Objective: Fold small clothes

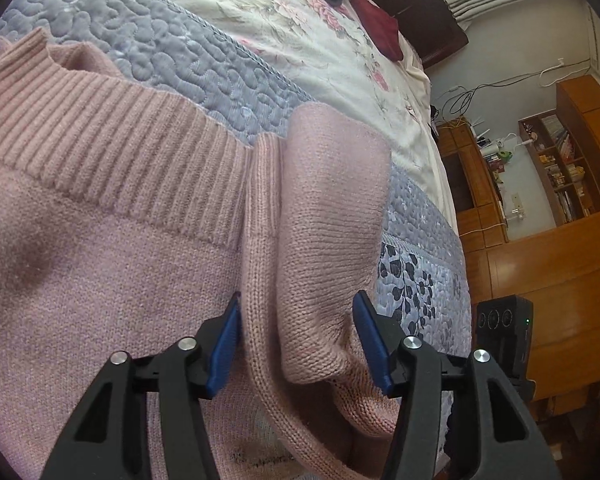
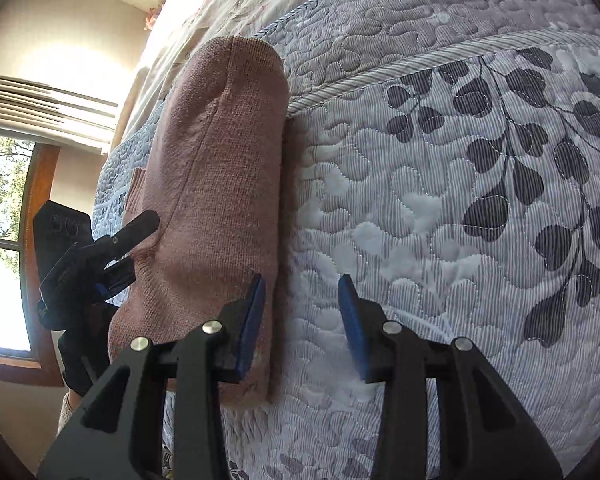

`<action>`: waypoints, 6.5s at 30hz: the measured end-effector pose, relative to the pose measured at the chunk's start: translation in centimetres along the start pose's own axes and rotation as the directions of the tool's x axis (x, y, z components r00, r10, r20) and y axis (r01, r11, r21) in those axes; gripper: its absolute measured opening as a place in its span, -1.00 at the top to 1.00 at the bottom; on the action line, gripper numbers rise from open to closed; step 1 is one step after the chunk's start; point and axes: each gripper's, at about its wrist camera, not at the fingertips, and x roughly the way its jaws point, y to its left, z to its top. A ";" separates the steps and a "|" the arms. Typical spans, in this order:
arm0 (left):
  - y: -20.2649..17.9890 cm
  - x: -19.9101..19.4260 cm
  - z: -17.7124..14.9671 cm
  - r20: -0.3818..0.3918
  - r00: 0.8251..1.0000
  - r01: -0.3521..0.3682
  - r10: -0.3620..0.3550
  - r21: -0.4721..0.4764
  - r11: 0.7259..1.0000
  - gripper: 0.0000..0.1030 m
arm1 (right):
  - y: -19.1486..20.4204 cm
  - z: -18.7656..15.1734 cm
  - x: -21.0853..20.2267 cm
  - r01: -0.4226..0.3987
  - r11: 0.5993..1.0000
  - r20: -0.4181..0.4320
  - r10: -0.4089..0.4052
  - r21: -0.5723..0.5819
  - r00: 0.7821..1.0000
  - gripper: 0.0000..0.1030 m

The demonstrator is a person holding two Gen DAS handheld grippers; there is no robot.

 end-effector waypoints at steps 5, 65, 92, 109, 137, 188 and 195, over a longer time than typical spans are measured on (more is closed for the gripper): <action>-0.8 -0.7 -0.2 0.053 0.997 0.049 -0.049 0.002 0.999 0.62 | -0.5 -0.9 0.6 0.004 1.000 -0.011 -0.003 0.014 1.000 0.26; 12.7 -17.9 -7.9 0.145 0.981 -0.128 0.132 -0.040 0.991 0.92 | 13.4 -6.6 9.0 -0.189 0.972 -0.180 0.164 -0.136 0.970 0.60; 12.8 -17.2 -1.8 0.134 0.969 -0.206 0.209 -0.033 0.978 -0.40 | 13.8 -2.3 7.0 -0.173 0.969 -0.086 0.160 -0.174 0.983 -0.21; 16.5 -10.8 2.5 0.056 0.993 0.108 -0.103 -0.081 0.991 -0.50 | 11.5 3.0 13.4 -0.328 0.943 -0.119 0.320 -0.056 0.940 -0.74; -2.5 -1.6 -9.8 -0.055 0.934 0.357 -0.353 0.081 0.931 0.03 | -0.4 -7.1 -8.6 -0.198 0.972 0.058 0.206 -0.125 0.977 0.08; -5.8 -7.5 -25.5 0.035 0.944 -0.324 0.329 0.289 0.901 -0.15 | -5.9 -22.6 -11.4 0.167 0.984 0.117 -0.159 -0.064 0.980 -0.52; -8.7 -11.3 -27.8 0.111 0.915 -0.402 0.387 0.299 0.865 -0.43 | -2.6 -25.7 -14.6 0.373 0.921 0.197 -0.347 -0.114 0.917 -0.76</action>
